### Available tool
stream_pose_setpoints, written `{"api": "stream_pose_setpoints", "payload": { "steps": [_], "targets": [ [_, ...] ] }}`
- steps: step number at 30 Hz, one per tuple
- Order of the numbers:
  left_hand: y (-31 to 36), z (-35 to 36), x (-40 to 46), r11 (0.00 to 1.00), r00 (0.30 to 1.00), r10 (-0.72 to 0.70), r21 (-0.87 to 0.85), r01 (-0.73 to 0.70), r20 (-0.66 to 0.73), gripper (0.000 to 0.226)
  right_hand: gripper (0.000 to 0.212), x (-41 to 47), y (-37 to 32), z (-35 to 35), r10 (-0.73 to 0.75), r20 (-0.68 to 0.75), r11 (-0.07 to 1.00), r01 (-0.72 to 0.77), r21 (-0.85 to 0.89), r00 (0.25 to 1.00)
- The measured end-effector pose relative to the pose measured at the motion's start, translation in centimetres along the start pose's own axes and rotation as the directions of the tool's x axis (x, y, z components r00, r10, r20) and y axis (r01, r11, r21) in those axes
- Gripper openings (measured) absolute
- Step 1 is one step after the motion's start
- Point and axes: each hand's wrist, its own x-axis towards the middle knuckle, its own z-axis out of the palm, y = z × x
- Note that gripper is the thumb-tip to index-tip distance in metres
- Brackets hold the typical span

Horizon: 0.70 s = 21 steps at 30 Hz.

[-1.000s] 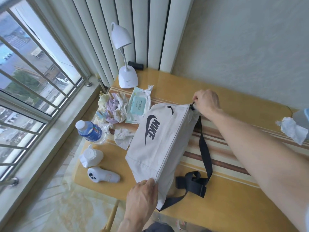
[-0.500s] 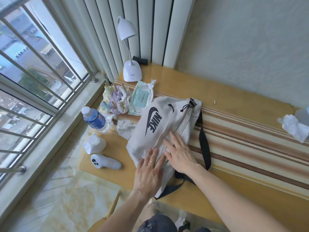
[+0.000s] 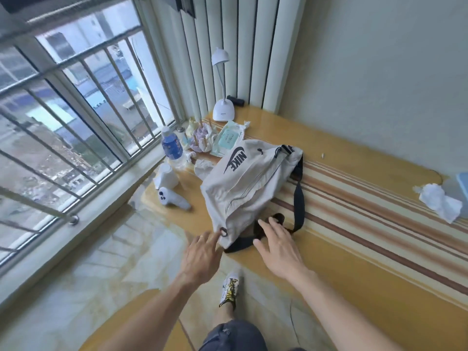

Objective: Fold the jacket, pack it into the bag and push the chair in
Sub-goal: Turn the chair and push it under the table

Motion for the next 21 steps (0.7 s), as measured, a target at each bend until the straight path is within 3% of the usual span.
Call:
{"api": "stream_pose_setpoints", "payload": {
  "steps": [6,12,15,17,21],
  "targets": [
    [-0.7,2.9,-14.0,0.98,0.983,-0.183,-0.075,0.183,0.011,0.035,0.06,-12.9,1.2,2.5,-0.122,-0.043,0.989,0.125,0.073,0.992],
    [-2.0,3.1,-28.9,0.906,0.917,-0.395,-0.195,0.377,-0.063,0.031,0.048,-20.3,-2.6,5.6,-0.199,0.07,0.975,0.19,0.111,0.978],
    [-5.0,2.4,-36.8,0.819,0.802,-0.574,-0.123,0.56,-0.166,0.034,0.044,-21.9,-7.5,9.0,-0.292,0.155,0.954,0.276,0.118,0.944],
    [-8.5,2.3,-42.0,0.696,0.662,-0.715,-0.131,0.706,-0.227,0.038,0.043,-23.2,-11.7,11.7,-0.399,0.192,0.915,0.375,0.148,0.897],
    [-14.0,3.1,-51.9,0.491,0.465,-0.868,-0.169,0.854,-0.173,0.043,0.044,-26.9,-18.5,16.8,-0.59,0.263,0.807,0.568,0.16,0.764]
  ]
}}
